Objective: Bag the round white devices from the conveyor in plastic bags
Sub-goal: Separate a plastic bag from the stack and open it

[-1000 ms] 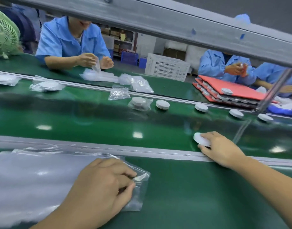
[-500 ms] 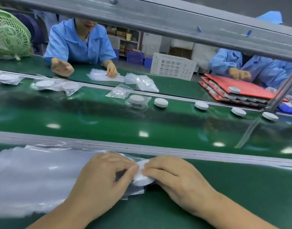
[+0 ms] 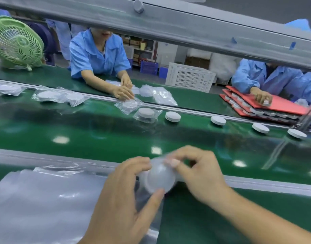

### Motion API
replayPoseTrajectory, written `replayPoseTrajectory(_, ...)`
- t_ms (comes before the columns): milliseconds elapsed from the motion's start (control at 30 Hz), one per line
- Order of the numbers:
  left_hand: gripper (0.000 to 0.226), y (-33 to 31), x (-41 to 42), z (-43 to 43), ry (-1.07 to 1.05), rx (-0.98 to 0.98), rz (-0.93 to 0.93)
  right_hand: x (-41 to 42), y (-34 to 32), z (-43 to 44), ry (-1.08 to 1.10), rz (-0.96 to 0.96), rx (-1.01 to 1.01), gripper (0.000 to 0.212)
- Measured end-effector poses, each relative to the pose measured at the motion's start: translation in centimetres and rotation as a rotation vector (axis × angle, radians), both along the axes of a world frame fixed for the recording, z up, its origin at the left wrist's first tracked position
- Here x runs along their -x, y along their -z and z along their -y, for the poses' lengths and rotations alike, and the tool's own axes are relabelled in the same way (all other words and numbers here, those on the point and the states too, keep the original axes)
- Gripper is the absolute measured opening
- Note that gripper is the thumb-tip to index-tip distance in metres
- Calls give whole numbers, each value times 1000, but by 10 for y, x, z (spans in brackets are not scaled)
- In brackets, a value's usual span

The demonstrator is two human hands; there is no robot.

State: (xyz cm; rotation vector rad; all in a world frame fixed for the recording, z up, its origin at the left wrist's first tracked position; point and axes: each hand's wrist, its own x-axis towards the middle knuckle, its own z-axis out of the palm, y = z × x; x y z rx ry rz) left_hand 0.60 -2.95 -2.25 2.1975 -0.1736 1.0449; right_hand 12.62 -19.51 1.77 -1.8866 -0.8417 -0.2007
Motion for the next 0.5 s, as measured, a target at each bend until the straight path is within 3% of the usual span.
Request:
replayPoseTrajectory(100, 28, 5, -6, -2, -37, -247, -46, -71, -14, -18, 255, 71, 64, 20)
replayPoseTrajectory(200, 28, 4, -5, 1, 104, -399, -292, -143, -17, -32, 498, 162, 262, 22)
replayPoseTrajectory(300, 10, -10, 1, -1, 3, -580, -361, -201, -8, -33, 687, 38, 541, 33)
replayPoseTrajectory(367, 45, -8, 2, -10, -37, -701, -399, -219, 2, -35, 645, -52, 758, 28)
replayPoseTrajectory(500, 44, 5, -3, -2, 133, -485, -492, -208, 11, -47, 406, -128, 860, 32)
